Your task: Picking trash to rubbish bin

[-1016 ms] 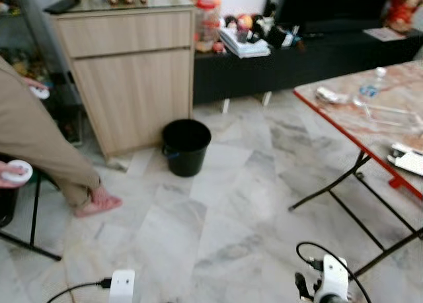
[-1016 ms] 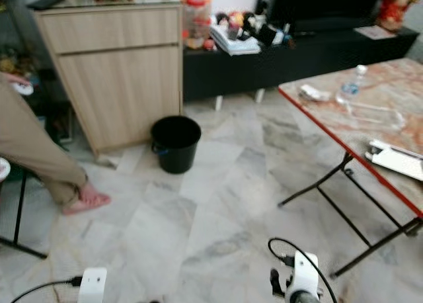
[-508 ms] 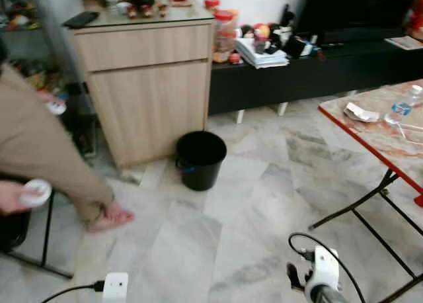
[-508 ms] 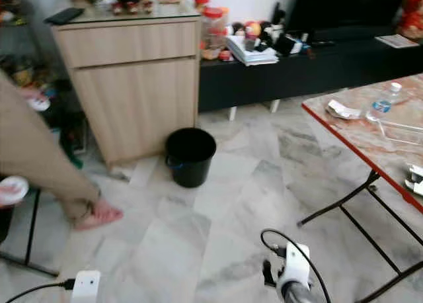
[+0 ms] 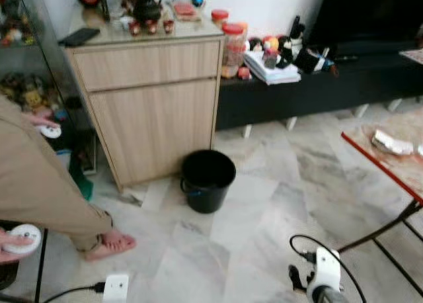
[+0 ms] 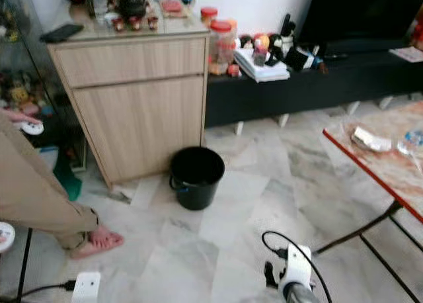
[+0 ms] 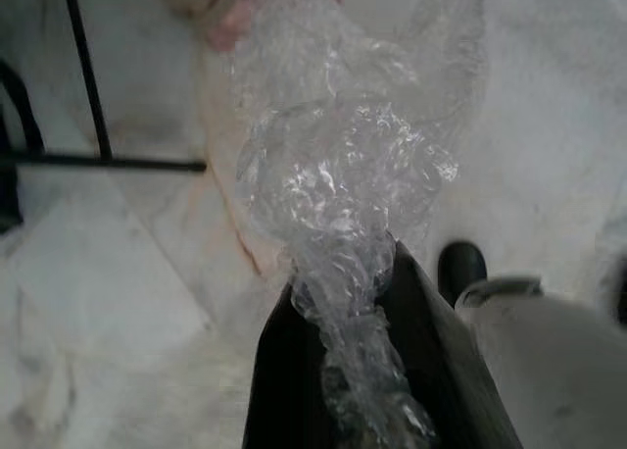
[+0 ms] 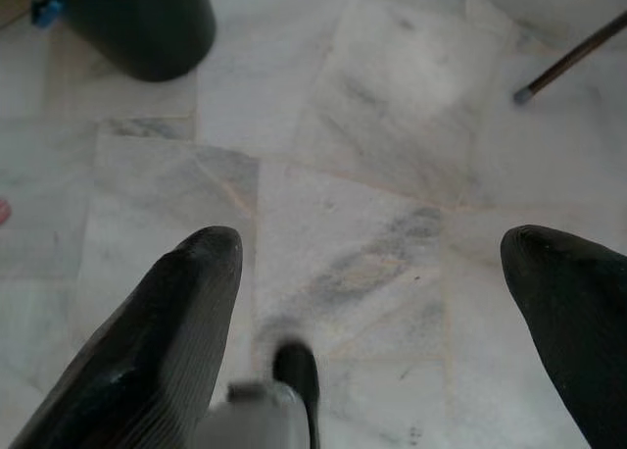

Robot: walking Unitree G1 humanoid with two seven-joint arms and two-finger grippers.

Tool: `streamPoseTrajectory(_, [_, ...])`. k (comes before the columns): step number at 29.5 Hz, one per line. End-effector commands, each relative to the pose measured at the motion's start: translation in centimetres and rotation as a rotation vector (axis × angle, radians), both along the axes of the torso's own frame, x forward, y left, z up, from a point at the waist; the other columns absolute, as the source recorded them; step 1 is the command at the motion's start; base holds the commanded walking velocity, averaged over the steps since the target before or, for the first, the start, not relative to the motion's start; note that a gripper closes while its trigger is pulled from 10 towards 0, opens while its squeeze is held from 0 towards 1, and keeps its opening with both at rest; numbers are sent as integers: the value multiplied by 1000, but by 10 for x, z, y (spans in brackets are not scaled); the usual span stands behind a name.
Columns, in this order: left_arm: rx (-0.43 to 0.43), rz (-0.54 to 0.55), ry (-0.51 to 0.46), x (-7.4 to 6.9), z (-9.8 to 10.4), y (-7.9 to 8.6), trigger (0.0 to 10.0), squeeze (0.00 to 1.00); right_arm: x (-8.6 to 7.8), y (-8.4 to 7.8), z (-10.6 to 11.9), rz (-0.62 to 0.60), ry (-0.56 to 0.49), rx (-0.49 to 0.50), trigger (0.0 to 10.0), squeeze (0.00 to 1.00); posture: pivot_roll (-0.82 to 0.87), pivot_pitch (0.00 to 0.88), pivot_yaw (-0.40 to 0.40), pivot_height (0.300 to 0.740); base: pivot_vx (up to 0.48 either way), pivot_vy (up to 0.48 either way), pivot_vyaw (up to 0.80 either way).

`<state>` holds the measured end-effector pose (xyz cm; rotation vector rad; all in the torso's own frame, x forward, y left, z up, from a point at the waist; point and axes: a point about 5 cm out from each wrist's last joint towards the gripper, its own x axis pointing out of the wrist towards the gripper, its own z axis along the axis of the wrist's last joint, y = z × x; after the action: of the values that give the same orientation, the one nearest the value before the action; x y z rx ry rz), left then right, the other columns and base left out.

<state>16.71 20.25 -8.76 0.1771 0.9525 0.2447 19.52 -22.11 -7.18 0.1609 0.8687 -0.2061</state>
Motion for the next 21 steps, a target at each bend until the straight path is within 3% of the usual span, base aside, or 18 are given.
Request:
streamPoseTrajectory(1, [-19,-15,-4,3,0,-7,10000,0,0,-7,1,-25,1,-13,10000,0,-13,0,-51,740,416,0,0])
streamPoseTrajectory(15, [1,-41,-35,20,8,-2,10000,0,10,-6,7,-88,-38,-11,10000,0,-7,0,-29,740,395,0,0])
streamPoseTrajectory(21, [5,-44,-32,20,8,-2,10000,0,10,-5,6,-76,-26,-21,10000,0,1,0,-35,740,326,0,0])
